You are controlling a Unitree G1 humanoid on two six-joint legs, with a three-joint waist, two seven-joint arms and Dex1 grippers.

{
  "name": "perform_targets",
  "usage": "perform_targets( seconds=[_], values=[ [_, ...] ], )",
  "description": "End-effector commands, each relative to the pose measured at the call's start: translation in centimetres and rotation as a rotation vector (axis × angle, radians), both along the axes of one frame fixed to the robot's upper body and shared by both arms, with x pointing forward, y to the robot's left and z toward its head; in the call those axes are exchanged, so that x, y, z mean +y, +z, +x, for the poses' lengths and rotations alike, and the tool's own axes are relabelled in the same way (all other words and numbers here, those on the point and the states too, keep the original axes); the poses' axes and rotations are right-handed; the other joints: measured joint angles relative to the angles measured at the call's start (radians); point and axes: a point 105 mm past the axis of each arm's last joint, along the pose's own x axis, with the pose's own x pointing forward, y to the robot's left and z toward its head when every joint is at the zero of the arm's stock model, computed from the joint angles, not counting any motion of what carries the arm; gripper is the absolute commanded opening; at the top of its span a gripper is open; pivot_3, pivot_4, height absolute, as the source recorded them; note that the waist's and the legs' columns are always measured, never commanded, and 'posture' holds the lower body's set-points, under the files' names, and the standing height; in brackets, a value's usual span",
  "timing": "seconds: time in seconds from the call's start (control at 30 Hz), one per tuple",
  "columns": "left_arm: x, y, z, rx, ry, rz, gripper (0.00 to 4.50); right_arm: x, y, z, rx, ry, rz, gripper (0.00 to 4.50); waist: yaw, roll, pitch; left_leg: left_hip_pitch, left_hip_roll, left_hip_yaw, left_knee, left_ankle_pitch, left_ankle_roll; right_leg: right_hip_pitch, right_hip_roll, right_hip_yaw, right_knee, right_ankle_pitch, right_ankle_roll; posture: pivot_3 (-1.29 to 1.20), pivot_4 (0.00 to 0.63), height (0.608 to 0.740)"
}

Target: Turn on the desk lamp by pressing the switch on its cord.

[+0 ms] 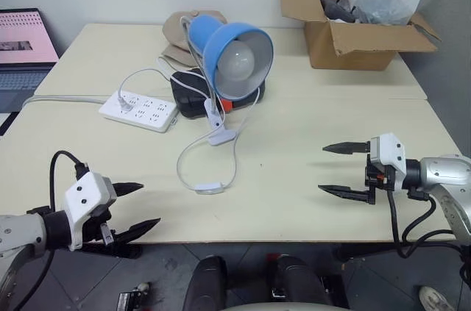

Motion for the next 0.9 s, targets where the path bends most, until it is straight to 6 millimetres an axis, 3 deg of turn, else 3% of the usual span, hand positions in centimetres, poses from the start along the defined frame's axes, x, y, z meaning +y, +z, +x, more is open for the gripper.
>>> perform_targets(
  seconds=[0.03, 0.2, 0.4, 0.57, 0.9],
  values=[
    [-0.2, 1.1, 0.3, -0.043, -0.018, -0.001, 4.45, 0.3, 0.7, 0.2, -0.049, 0.023, -0.006, 4.50, 0.000, 0.000, 0.000, 0.000, 0.000, 0.000, 0.000, 0.000, 0.000, 0.000, 0.000, 0.000, 0.000, 0.000, 0.000, 0.00, 0.150, 0.740],
    [-0.2, 1.2, 0.8, -0.059, -0.003, 0.019, 4.45, 0.9, 0.3, 0.2, -0.058, 0.047, -0.028, 4.50, 0.000, 0.000, 0.000, 0.000, 0.000, 0.000, 0.000, 0.000, 0.000, 0.000, 0.000, 0.000, 0.000, 0.000, 0.000, 0.00, 0.150, 0.740],
    [-0.1, 0.4, -0.1, 0.033, -0.050, 0.018, 4.45, 1.7, 0.6, 0.1, -0.059, 0.054, -0.017, 4.50, 0.000, 0.000, 0.000, 0.000, 0.000, 0.000, 0.000, 0.000, 0.000, 0.000, 0.000, 0.000, 0.000, 0.000, 0.000, 0.00, 0.150, 0.740],
    [-0.2, 0.8, 1.0, 0.004, -0.067, -0.010, 4.45, 2.7, 1.0, 0.0, -0.059, 0.054, 0.002, 4.50, 0.000, 0.000, 0.000, 0.000, 0.000, 0.000, 0.000, 0.000, 0.000, 0.000, 0.000, 0.000, 0.001, 0.000, 0.000, 0.00, 0.150, 0.740],
    [-2.8, -3.1, 3.4, 0.000, -0.274, 0.134, 4.45, 4.4, 1.2, -0.6, 0.009, -0.009, 0.008, 4.50, 0.005, 0.000, 0.000, 0.000, 0.000, 0.000, 0.000, 0.000, 0.000, 0.000, 0.000, 0.000, 0.002, 0.001, 0.001, 0.00, 0.150, 0.740]
  ],
)
